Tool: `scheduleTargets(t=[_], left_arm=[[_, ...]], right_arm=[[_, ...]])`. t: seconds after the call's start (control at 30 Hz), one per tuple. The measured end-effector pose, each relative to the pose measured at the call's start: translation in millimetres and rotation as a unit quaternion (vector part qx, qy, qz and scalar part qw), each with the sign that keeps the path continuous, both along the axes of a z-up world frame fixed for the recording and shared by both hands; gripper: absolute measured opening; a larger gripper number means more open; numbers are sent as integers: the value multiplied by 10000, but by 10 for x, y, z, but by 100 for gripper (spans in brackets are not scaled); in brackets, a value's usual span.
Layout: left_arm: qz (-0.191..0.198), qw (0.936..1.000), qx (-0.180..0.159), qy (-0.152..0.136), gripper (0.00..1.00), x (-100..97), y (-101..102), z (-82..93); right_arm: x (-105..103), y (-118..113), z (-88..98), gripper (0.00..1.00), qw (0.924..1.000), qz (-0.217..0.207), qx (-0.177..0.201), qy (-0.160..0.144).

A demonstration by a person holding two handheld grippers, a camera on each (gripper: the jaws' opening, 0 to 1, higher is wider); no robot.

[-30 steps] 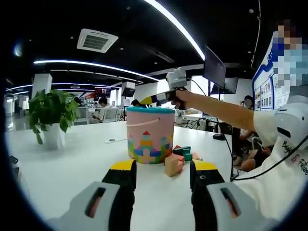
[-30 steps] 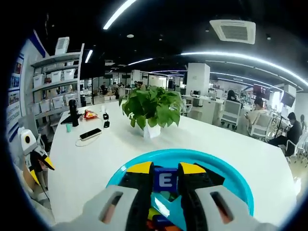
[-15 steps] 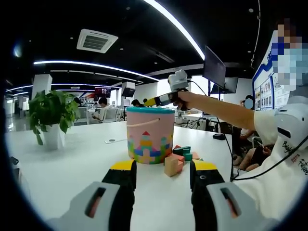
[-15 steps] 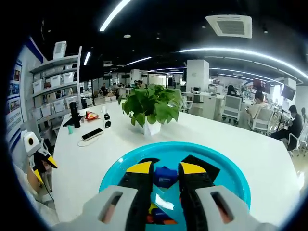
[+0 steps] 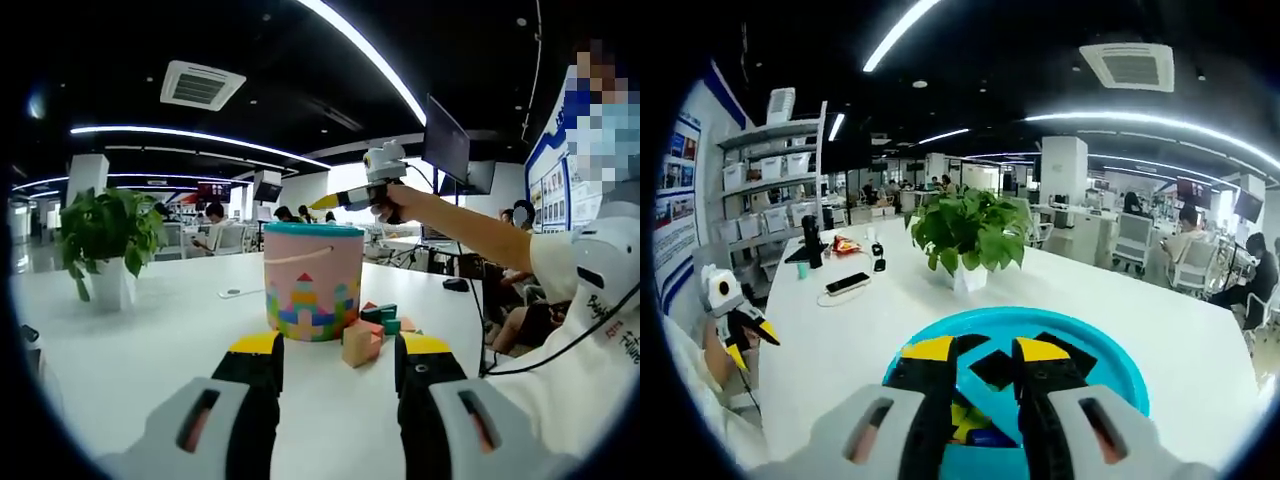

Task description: Arrange the toys in the designated storage area by placing each visible toy with the group until no toy remains scattered across the table.

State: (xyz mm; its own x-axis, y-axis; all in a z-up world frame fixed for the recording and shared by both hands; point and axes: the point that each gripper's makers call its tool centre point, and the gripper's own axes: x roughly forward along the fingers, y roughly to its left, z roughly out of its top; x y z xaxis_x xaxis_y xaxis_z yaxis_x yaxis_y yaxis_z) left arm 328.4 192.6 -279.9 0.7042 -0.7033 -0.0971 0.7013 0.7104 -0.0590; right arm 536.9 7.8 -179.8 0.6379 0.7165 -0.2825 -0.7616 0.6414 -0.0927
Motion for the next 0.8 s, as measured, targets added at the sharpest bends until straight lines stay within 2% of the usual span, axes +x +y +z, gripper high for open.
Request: scheduleTargets(t=[0.17, 0.43, 0.57, 0.67, 0.7, 0.8], left_arm=[[-7, 10000, -9, 16, 45, 8, 7, -10], [6, 10000, 10, 5, 45, 0, -3, -5], [-1, 10000, 18, 23, 45, 13, -13, -24], [30, 10000, 2, 37, 45, 35, -14, -46], [58, 10000, -8, 16, 44, 43, -9, -47], [-10, 9999, -86, -60, 45, 29, -35, -7]], right_arm=[[-213, -103, 61, 25, 9991, 143, -152, -357], [-489, -363, 145, 26, 9978, 139, -117, -639], [-737, -475, 130, 26, 9970, 191, -3, -749], [-796, -515, 115, 26, 9968, 200, 11, -773], [-886, -597, 80, 26, 9963, 179, 18, -846], [-959, -701, 44, 26, 9961, 126, 28, -874]])
